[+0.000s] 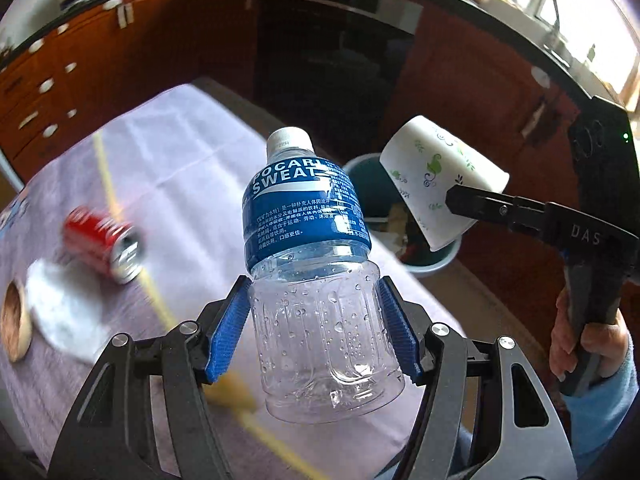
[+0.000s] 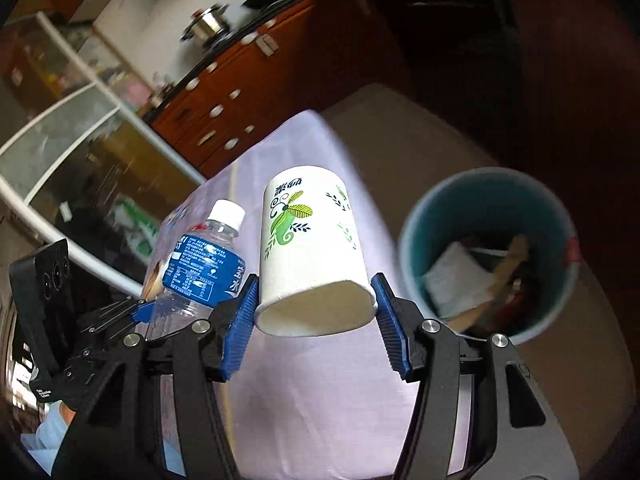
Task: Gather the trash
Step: 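Carry the bottle and cup over the bin and open both tools, then move both tools back to the table toward the red can and yellow peel, then grasp the red Coca-Cola can with the left tool while the right tool grasps the yellow peel, then carry the can and peel over the bin and open both tools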
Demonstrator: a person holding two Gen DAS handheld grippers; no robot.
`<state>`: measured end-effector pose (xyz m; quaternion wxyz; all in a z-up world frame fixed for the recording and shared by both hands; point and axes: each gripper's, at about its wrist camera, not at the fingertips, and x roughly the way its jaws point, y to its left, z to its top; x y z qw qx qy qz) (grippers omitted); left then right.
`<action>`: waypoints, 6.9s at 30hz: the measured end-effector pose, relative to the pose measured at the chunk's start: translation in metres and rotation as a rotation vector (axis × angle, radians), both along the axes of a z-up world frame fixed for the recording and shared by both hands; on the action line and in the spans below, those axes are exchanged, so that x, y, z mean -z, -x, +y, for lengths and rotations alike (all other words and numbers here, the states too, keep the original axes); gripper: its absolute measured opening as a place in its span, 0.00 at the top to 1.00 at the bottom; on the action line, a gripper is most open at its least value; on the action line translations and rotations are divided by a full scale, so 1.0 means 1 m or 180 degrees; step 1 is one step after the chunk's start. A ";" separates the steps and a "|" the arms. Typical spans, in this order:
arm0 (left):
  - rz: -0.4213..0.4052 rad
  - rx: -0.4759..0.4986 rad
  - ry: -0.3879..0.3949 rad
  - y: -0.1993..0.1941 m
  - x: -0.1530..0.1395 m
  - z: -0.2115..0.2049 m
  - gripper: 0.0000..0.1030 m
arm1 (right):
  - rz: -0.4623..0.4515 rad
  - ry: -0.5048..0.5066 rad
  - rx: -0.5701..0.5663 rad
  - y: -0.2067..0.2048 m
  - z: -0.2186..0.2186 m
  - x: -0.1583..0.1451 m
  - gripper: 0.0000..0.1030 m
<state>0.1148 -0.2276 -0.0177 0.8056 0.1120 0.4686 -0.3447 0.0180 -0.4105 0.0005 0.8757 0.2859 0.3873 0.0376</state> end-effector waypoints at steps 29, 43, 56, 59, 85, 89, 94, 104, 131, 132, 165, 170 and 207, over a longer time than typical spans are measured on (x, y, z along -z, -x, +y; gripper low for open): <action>0.0364 0.0654 -0.0340 -0.032 0.080 -0.191 0.36 | 0.0564 -0.0190 0.1019 0.016 -0.127 0.087 0.17; 0.0302 0.0513 -0.0222 -0.022 0.064 -0.179 0.25 | 0.0559 -0.0160 0.0997 0.015 -0.120 0.072 0.16; 0.0222 0.0205 -0.0103 -0.011 0.032 -0.106 0.18 | 0.0427 -0.0067 0.0632 0.003 -0.057 0.037 0.16; 0.0199 0.0119 -0.0088 -0.001 0.029 -0.085 0.18 | 0.0379 -0.0035 0.0549 0.003 -0.039 0.026 0.16; 0.0261 -0.0840 0.0012 0.000 0.031 0.177 0.07 | 0.0478 0.0427 -0.0884 -0.056 0.194 0.032 0.11; 0.0323 -0.0941 -0.0060 -0.007 0.043 0.205 0.07 | 0.0595 0.0449 -0.1011 -0.069 0.211 0.048 0.11; 0.0395 -0.1078 -0.0020 -0.019 0.051 0.236 0.07 | 0.0697 0.0604 -0.1103 -0.081 0.230 0.064 0.11; 0.0495 -0.1220 0.0035 -0.035 0.067 0.262 0.07 | 0.0736 0.1178 -0.1375 -0.091 0.270 0.081 0.32; 0.0535 -0.1401 0.0001 -0.127 0.042 0.144 0.07 | 0.0629 0.0754 -0.0861 -0.112 0.165 0.059 0.93; 0.0523 -0.1434 -0.0014 -0.131 0.042 0.140 0.07 | 0.0632 0.0753 -0.0887 -0.114 0.164 0.059 0.93; 0.0186 -0.0363 -0.0574 -0.076 0.056 0.114 0.33 | 0.0661 0.0286 -0.1065 -0.112 0.167 0.086 0.59; 0.0345 -0.0411 -0.0439 -0.071 0.065 0.129 0.33 | 0.0621 0.0320 -0.1190 -0.124 0.187 0.084 0.60; 0.0025 0.0145 -0.0169 0.004 -0.003 0.014 0.33 | -0.0032 0.0279 -0.0023 -0.027 0.016 -0.001 0.88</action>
